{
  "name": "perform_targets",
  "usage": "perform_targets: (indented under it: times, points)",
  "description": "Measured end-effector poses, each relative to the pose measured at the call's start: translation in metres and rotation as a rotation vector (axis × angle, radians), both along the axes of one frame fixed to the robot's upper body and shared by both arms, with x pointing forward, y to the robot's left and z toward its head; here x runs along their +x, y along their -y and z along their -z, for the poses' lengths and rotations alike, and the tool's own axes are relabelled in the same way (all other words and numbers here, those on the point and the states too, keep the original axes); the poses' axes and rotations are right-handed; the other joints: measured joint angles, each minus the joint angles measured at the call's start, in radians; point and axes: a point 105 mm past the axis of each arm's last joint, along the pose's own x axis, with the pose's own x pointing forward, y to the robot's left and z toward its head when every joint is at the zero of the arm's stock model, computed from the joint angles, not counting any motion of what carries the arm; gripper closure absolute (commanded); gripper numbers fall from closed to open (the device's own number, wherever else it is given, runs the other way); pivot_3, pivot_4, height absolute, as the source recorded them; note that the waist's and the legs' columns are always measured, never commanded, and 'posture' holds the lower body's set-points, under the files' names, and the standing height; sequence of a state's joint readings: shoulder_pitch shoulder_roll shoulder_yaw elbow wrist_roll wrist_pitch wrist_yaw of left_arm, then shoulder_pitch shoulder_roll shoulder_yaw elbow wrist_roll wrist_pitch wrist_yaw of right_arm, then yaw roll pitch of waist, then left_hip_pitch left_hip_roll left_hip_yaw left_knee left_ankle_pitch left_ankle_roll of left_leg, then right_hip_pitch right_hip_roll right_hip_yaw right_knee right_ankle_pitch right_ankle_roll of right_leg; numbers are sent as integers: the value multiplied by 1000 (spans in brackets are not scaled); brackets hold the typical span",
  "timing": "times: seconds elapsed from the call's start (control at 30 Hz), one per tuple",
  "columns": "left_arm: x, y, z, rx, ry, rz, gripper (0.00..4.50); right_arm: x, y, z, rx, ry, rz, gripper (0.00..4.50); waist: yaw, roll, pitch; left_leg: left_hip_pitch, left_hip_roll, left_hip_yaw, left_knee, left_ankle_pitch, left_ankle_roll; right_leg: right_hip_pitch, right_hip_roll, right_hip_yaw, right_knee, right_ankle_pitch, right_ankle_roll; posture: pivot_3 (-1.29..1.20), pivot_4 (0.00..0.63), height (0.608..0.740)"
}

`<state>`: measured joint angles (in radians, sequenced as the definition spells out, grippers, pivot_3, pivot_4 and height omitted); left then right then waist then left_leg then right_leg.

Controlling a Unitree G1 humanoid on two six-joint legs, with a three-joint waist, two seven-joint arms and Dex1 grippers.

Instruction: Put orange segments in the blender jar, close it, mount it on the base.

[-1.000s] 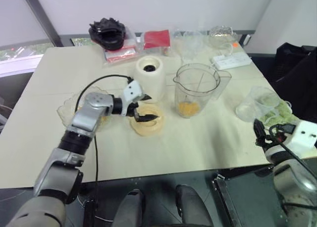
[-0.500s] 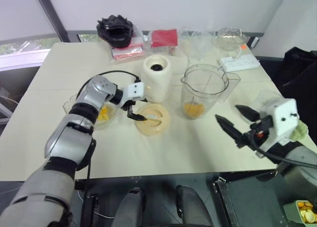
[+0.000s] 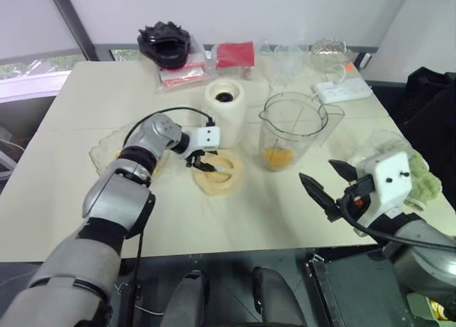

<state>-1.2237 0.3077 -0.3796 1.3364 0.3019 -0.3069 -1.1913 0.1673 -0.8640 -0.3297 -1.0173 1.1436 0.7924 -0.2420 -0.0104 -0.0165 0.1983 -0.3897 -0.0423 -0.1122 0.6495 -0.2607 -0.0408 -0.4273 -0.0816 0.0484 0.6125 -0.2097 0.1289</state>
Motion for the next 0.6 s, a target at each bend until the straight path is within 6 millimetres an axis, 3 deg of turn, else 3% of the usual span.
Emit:
perform_targets:
  times: [0.2, 0.43, 0.53, 0.6]
  points:
    - [-1, 15, 18, 88, 16, 9, 1770, 0, 0, -1, -16, 2, 8, 953, 0, 0, 0, 0, 0, 0, 0, 0, 0, 0, 0, 0, 0, 0, 0, 0, 150, 740]
    - [3, 24, 20, 130, 61, -7, 1770, 0, 1, -3, -33, -3, 12, 953, 2, -2, -3, 5, 0, 0, 1, 0, 0, 6, 0, 0, 0, 0, 1, 0, 150, 740]
    - [3, 27, 24, 146, 57, -17, 2575, 0, 1, -2, -36, -8, 14, 953, 6, -3, -3, 15, 0, 0, 0, 0, 0, 16, 0, 0, -1, -5, 0, 0, 150, 740]
    - [1, 29, 28, 157, 50, -10, 3511, 0, 2, -3, -39, -7, 15, 953, 6, -3, -3, 16, 2, 0, 0, 0, 0, 22, 0, -1, -4, -5, -1, 0, 150, 740]
